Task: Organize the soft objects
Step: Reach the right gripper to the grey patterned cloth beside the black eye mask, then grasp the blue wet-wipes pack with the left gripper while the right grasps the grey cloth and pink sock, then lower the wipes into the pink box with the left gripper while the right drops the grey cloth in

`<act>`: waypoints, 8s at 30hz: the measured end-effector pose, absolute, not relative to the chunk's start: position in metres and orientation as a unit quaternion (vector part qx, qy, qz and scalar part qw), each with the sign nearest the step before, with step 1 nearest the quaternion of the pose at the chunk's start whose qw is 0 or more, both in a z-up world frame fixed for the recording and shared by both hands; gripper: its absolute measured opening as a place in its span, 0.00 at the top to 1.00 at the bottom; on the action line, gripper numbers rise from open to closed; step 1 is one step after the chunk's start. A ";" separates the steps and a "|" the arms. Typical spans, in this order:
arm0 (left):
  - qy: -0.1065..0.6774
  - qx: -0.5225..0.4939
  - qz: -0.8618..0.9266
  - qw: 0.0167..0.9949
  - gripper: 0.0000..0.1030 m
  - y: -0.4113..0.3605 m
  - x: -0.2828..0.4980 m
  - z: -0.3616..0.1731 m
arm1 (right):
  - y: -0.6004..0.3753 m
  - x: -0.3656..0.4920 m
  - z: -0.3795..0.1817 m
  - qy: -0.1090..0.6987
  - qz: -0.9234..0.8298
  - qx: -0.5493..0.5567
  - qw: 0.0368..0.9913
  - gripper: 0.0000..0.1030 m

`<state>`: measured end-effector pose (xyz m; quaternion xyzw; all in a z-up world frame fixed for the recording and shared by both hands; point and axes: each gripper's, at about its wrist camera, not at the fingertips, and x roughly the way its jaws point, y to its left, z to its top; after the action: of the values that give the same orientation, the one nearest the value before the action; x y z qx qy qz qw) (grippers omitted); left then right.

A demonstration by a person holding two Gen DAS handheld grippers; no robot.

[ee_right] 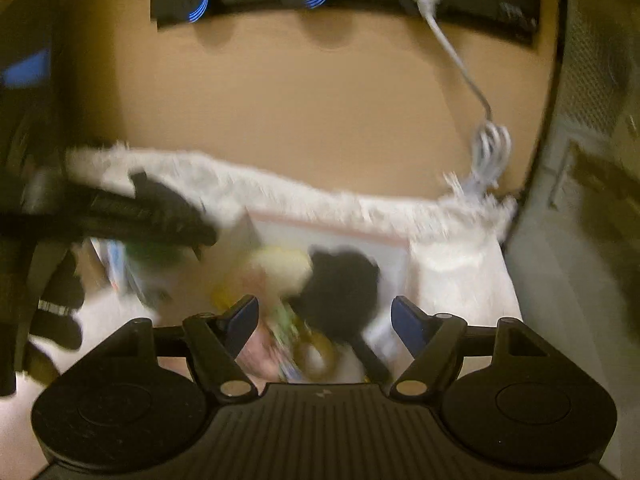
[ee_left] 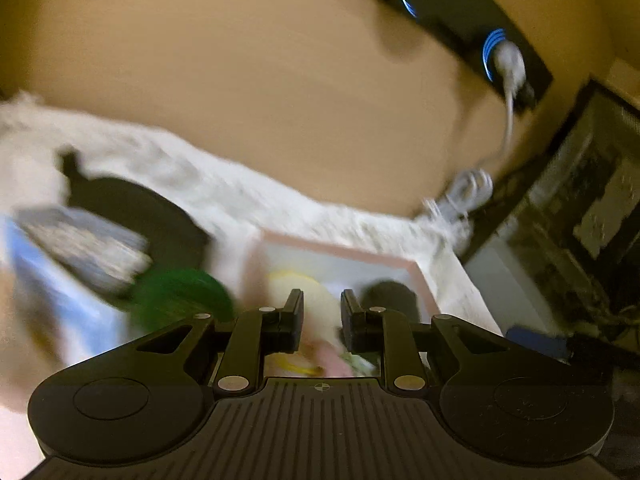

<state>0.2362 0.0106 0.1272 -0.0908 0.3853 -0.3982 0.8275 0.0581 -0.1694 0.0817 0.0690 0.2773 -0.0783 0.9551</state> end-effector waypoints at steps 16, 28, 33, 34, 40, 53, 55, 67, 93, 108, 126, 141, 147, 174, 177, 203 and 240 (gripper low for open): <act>0.400 -0.109 -0.303 0.858 0.78 0.223 0.331 0.158 | -0.049 0.261 0.199 0.359 0.057 0.088 0.927 0.27; 0.395 -0.152 -0.374 0.825 0.78 0.240 0.293 0.112 | -0.029 0.307 0.089 0.494 0.081 0.105 0.859 0.59; 0.387 -0.142 -0.380 0.828 0.78 0.233 0.272 0.112 | -0.032 0.318 0.074 0.514 0.112 0.130 0.840 0.59; 0.387 -0.140 -0.382 0.828 0.78 0.231 0.270 0.111 | -0.033 0.318 0.071 0.519 0.113 0.133 0.837 0.59; 0.390 -0.112 -0.373 0.835 0.78 0.219 0.256 0.108 | -0.029 0.334 0.048 0.543 0.131 0.152 0.815 0.70; 0.384 -0.096 -0.375 0.838 0.78 0.166 0.211 0.099 | -0.038 0.275 0.062 0.563 0.107 0.175 0.801 0.79; 0.387 -0.086 -0.365 0.842 0.78 0.155 0.208 0.096 | -0.039 0.270 0.059 0.567 0.108 0.179 0.797 0.79; 0.386 -0.093 -0.309 0.864 0.78 0.123 0.204 0.100 | -0.050 0.247 0.072 0.543 0.193 0.204 0.791 0.58; 0.361 -0.008 -0.206 0.909 0.49 0.106 0.201 0.081 | -0.115 0.243 0.102 0.462 0.174 0.144 0.858 0.54; 0.393 -0.075 -0.175 0.900 0.18 0.098 0.222 0.057 | -0.118 0.234 0.106 0.422 0.150 0.039 0.893 0.54; 0.396 -0.087 -0.141 0.903 0.15 0.112 0.213 0.064 | -0.114 0.229 0.098 0.423 0.170 0.067 0.887 0.45; 0.467 -0.198 -0.177 0.844 0.07 0.102 0.242 0.023 | -0.103 0.218 0.099 0.424 0.152 0.018 0.893 0.45; 0.470 -0.242 -0.220 0.820 0.16 0.124 0.246 0.018 | -0.102 0.235 0.113 0.412 0.154 0.007 0.898 0.45; 0.436 -0.131 -0.313 0.833 0.21 0.153 0.189 0.026 | -0.020 0.350 0.024 0.548 0.129 0.096 0.821 0.67; 0.417 -0.114 -0.321 0.842 0.21 0.152 0.186 0.034 | -0.029 0.342 0.029 0.539 0.138 0.118 0.822 0.89; 0.260 0.059 -0.373 0.889 0.21 0.044 0.164 0.189 | -0.173 0.151 0.233 0.284 0.083 0.137 0.945 0.93; 0.429 0.115 -0.432 0.785 0.21 -0.093 0.189 0.071 | -0.268 0.178 0.025 0.457 -0.048 0.226 0.859 0.91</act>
<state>0.1885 -0.0928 0.0711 0.1148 0.4286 -0.4321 0.7851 0.1778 -0.2683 0.0247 0.2264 0.4574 -0.0481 0.8586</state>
